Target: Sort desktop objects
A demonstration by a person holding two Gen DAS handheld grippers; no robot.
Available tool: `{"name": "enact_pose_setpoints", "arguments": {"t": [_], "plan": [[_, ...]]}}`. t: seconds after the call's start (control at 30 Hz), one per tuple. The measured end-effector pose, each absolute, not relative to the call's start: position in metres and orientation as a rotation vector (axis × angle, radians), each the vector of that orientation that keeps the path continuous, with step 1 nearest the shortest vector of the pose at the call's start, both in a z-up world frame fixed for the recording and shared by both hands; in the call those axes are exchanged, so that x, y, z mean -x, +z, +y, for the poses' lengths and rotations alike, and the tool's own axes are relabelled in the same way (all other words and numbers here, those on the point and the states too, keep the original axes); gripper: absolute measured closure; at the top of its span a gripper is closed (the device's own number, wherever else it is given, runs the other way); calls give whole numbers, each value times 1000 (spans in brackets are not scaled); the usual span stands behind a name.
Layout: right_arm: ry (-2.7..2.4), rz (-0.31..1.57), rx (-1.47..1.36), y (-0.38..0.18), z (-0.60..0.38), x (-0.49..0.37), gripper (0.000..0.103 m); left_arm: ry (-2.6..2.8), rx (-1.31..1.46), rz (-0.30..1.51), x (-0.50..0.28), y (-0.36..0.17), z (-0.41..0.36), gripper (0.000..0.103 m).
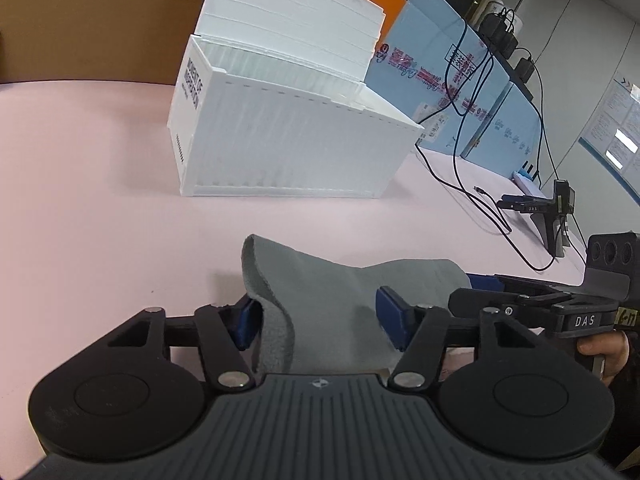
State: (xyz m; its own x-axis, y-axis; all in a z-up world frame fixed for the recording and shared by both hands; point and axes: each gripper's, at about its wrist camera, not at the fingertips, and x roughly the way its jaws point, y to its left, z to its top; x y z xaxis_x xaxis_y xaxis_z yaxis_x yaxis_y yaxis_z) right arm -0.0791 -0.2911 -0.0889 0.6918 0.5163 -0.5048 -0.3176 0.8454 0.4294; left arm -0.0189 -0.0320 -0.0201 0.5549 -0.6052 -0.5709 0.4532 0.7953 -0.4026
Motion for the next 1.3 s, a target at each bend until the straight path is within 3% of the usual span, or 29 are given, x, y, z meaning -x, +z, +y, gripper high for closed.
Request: {"name": "enact_pose_setpoints", "arguments": {"t": [0.2, 0.33, 0.37, 0.4, 0.53, 1.3], "plan": [[436, 652, -296, -90, -293, 68, 62, -610, 195, 743, 12, -20, -34, 73], [442, 630, -273, -90, -293, 64, 71, -607, 178, 702, 11, -14, -35, 81], [450, 621, -267, -89, -292, 64, 85, -606, 173, 689, 11, -12, -36, 83], [463, 616, -267, -87, -292, 63, 88, -608, 164, 674, 12, -9, -37, 84], [474, 574, -245, -78, -289, 63, 90, -627, 138, 623, 12, 3, -42, 89], [443, 303, -252, -9, -301, 42, 90, -652, 192, 421, -11, 55, -38, 90]]}}
